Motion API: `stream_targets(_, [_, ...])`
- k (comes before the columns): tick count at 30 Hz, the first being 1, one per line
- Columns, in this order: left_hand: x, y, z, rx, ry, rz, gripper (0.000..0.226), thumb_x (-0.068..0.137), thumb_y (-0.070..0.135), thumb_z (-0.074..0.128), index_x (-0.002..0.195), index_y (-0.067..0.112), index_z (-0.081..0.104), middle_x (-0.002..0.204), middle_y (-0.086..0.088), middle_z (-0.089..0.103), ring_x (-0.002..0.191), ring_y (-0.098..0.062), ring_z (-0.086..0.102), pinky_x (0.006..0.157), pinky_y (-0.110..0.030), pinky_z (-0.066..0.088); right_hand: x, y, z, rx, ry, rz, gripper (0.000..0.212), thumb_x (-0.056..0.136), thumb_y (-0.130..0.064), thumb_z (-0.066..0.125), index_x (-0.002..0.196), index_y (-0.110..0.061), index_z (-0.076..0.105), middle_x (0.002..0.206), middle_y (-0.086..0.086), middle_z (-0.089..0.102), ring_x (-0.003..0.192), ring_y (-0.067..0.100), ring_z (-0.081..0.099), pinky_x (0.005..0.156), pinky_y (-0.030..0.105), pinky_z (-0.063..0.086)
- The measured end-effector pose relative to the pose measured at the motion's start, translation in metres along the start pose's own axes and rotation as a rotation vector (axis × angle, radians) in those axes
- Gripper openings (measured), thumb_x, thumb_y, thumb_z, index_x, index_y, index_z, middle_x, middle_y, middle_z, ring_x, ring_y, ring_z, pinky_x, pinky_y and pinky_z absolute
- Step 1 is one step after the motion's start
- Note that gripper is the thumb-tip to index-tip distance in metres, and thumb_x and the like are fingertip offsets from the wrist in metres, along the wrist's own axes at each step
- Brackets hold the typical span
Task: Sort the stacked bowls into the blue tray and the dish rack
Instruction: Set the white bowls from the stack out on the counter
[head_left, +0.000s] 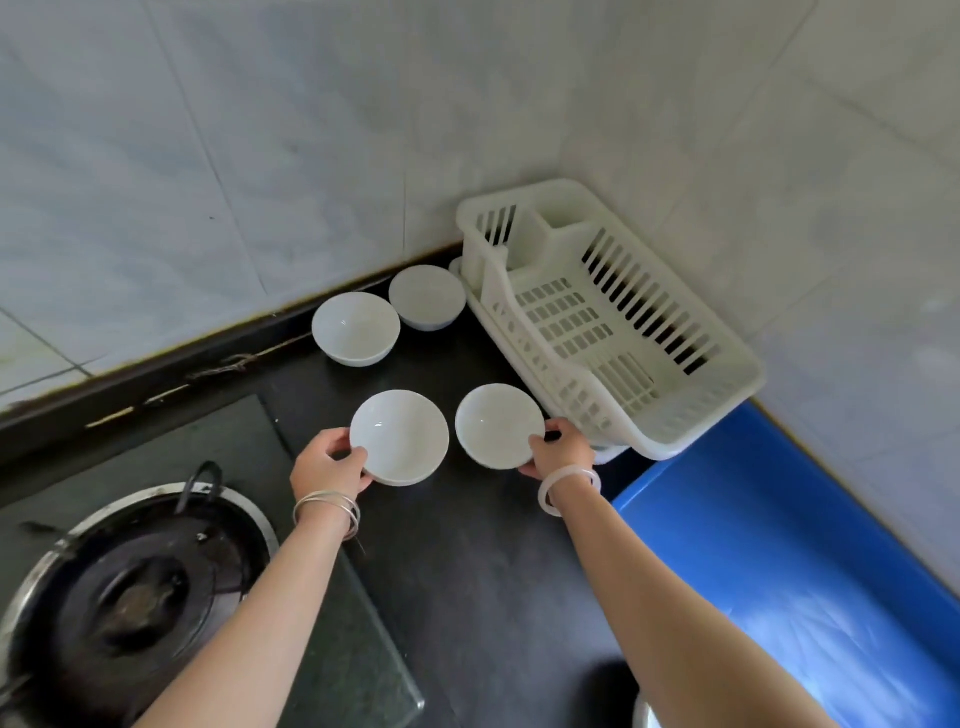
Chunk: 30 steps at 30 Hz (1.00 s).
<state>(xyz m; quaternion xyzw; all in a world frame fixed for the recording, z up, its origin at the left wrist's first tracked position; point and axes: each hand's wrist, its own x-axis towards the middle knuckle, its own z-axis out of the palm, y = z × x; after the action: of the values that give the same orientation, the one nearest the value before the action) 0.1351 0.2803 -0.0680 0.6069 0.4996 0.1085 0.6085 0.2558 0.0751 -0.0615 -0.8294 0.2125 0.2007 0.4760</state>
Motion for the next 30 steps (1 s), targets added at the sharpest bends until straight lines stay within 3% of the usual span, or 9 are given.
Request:
stream_targets(4, [0.008, 0.001, 0.003, -0.043, -0.008, -0.019, 0.023, 0.081, -0.003, 0.059, 0.094, 0.016, 0.060, 0.101, -0.004, 0.062, 0.092, -0.026, 0.059, 0.067, -0.030, 0.056, 0.008, -0.003, 0.008, 0.053, 0.006, 0.015, 0.022, 0.087, -0.008, 0.057, 0.106, -0.016, 0.051, 0.080, 0.003, 0.055, 0.057, 0.017, 0.056, 0.055, 0.035, 0.058])
stream_targets(8, [0.008, -0.004, 0.006, -0.080, -0.009, -0.058, 0.024, 0.083, -0.001, 0.059, 0.104, 0.011, 0.061, 0.113, -0.010, 0.063, 0.103, -0.030, 0.059, 0.078, -0.044, 0.057, 0.009, -0.005, 0.013, 0.131, -0.022, 0.036, 0.020, 0.086, -0.009, 0.059, 0.102, -0.019, 0.051, 0.102, 0.008, 0.057, 0.081, 0.026, 0.062, 0.043, 0.026, 0.052])
stream_targets(11, [0.005, -0.009, 0.006, -0.178, -0.033, -0.089, 0.027, 0.088, 0.007, 0.055, 0.115, 0.011, 0.057, 0.122, -0.011, 0.059, 0.108, -0.032, 0.059, 0.084, -0.044, 0.055, 0.007, 0.001, 0.014, 0.233, -0.070, 0.087, 0.028, 0.087, -0.012, 0.061, 0.113, -0.019, 0.053, 0.112, 0.010, 0.059, 0.093, 0.028, 0.064, 0.056, 0.030, 0.057])
stream_targets(13, [-0.001, -0.014, 0.007, -0.278, -0.071, -0.174, 0.031, 0.092, 0.014, 0.051, 0.122, 0.014, 0.052, 0.121, -0.007, 0.057, 0.103, -0.032, 0.060, 0.084, -0.040, 0.053, 0.003, 0.009, 0.015, 0.370, -0.142, 0.161, 0.039, 0.088, -0.014, 0.061, 0.124, -0.022, 0.050, 0.109, 0.007, 0.060, 0.089, 0.026, 0.067, 0.063, 0.033, 0.058])
stream_targets(18, [-0.017, -0.024, 0.013, -0.419, -0.085, -0.233, 0.034, 0.091, 0.009, 0.051, 0.125, 0.015, 0.049, 0.116, -0.009, 0.058, 0.094, -0.029, 0.065, 0.081, -0.036, 0.053, -0.010, 0.024, 0.029, 0.730, -0.196, 0.248, 0.052, 0.086, -0.009, 0.062, 0.132, -0.027, 0.048, 0.102, -0.001, 0.060, 0.091, 0.027, 0.068, 0.061, 0.031, 0.059])
stream_targets(25, [-0.005, -0.009, 0.021, -0.475, -0.008, -0.210, 0.031, 0.088, 0.003, 0.053, 0.119, 0.008, 0.053, 0.113, -0.007, 0.055, 0.112, -0.033, 0.057, 0.082, -0.036, 0.053, -0.002, 0.002, 0.042, 0.748, -0.204, 0.180, 0.048, 0.087, -0.006, 0.060, 0.132, -0.022, 0.049, 0.120, 0.008, 0.056, 0.104, 0.033, 0.063, 0.063, 0.028, 0.060])
stream_targets(30, [0.010, 0.005, 0.029, -0.520, 0.031, -0.212, 0.031, 0.088, 0.001, 0.053, 0.119, 0.007, 0.053, 0.104, -0.003, 0.054, 0.114, -0.032, 0.056, 0.080, -0.034, 0.053, 0.012, -0.017, 0.052, 0.739, -0.210, 0.146, 0.050, 0.088, -0.006, 0.060, 0.133, -0.020, 0.047, 0.122, 0.011, 0.055, 0.094, 0.030, 0.066, 0.057, 0.024, 0.058])
